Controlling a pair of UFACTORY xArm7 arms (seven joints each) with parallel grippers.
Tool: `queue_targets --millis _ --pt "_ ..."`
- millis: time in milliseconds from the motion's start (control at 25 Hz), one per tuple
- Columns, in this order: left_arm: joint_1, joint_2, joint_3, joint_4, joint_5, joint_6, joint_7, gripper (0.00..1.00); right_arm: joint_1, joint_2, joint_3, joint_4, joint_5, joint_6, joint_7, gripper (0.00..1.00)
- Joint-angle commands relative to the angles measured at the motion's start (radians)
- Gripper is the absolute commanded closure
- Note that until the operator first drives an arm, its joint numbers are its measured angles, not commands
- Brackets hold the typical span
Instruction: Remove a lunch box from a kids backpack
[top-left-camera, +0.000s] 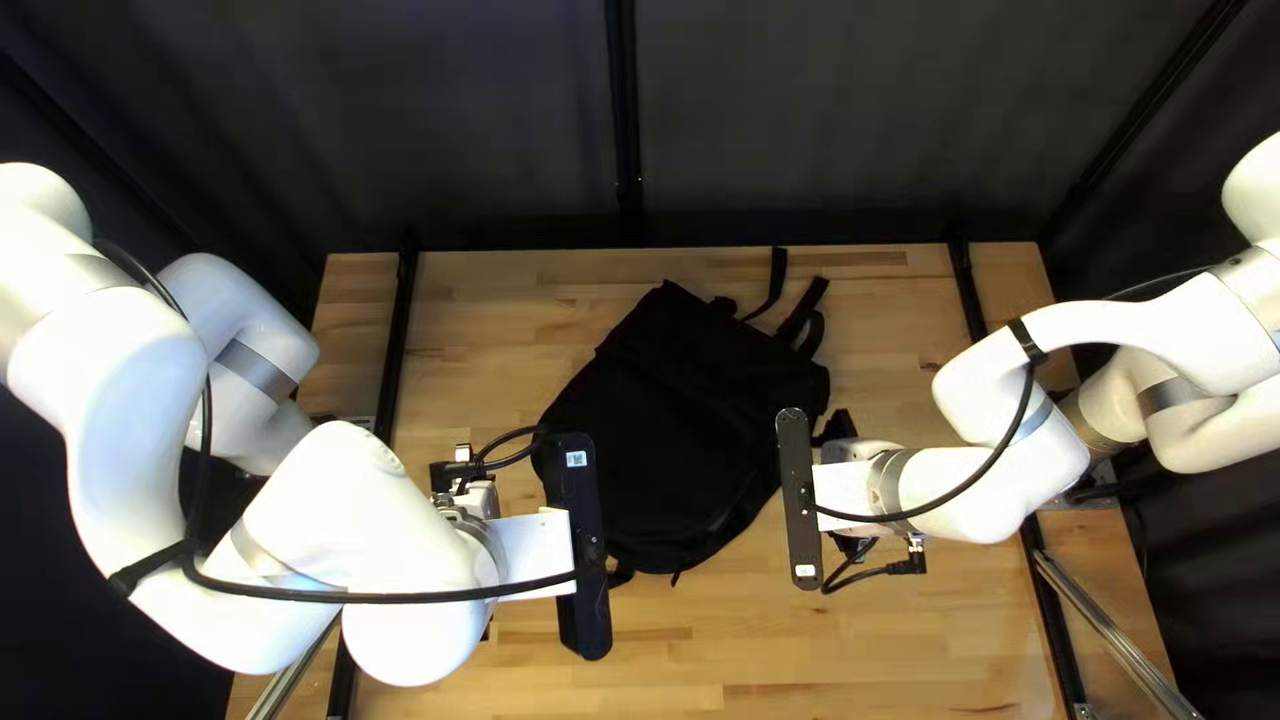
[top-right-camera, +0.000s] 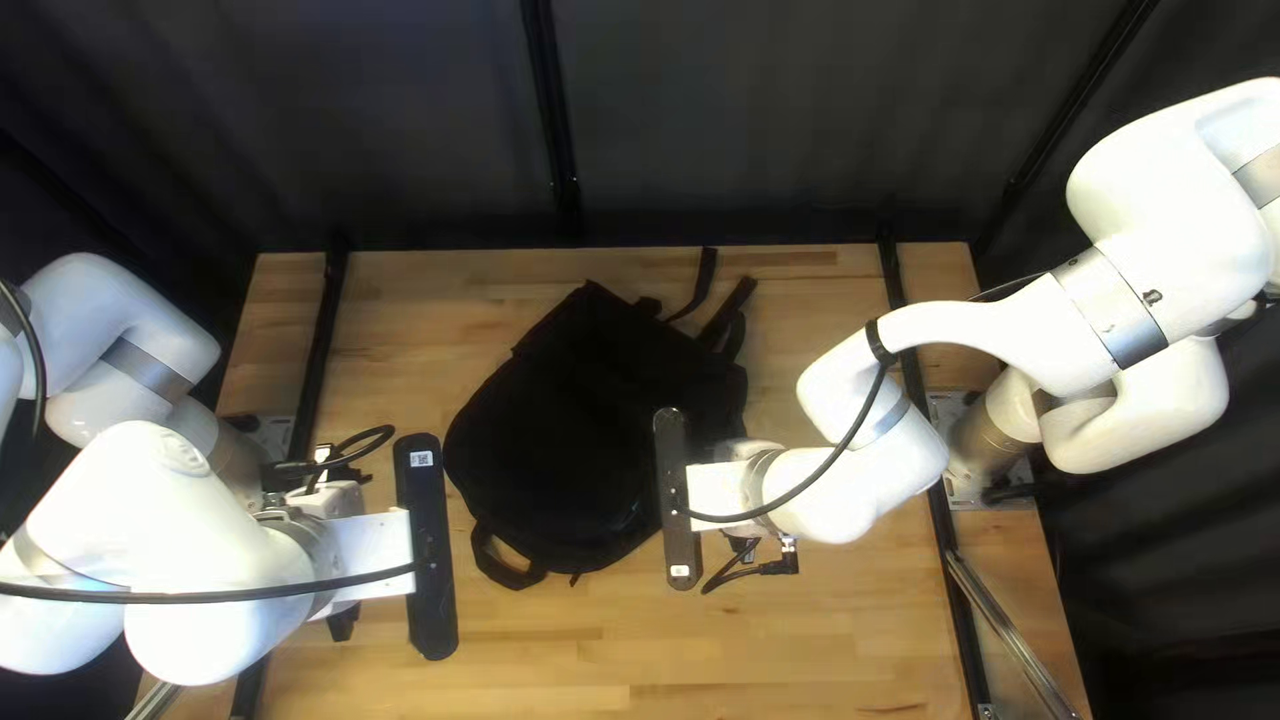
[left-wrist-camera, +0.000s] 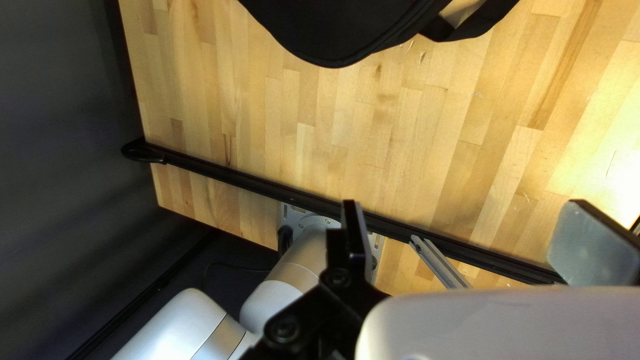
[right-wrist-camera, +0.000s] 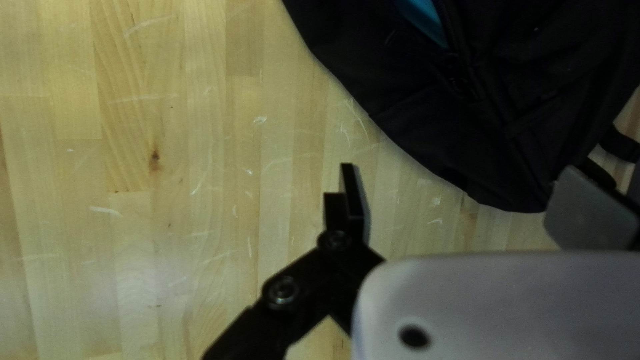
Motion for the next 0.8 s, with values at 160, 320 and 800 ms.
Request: queue_targets --millis 160,320,800 --pt "0.0 0.0 0.0 0.0 0.0 0.0 0.0 0.0 0.011 -0.018 -0.012 -0.073 -0.017 -0.119 -0.054 0.0" --pt "0.0 0.0 0.0 0.0 0.0 0.0 0.0 0.0 -0.006 -0.02 -0.055 -0.095 -0.041 -0.204 -0.159 0.0" --pt "0.002 0.002 0.003 0.001 -0.017 -0.002 -0.01 0.0 -0.069 0.098 -0.106 -0.02 -0.271 -0.344 -0.346 0.0"
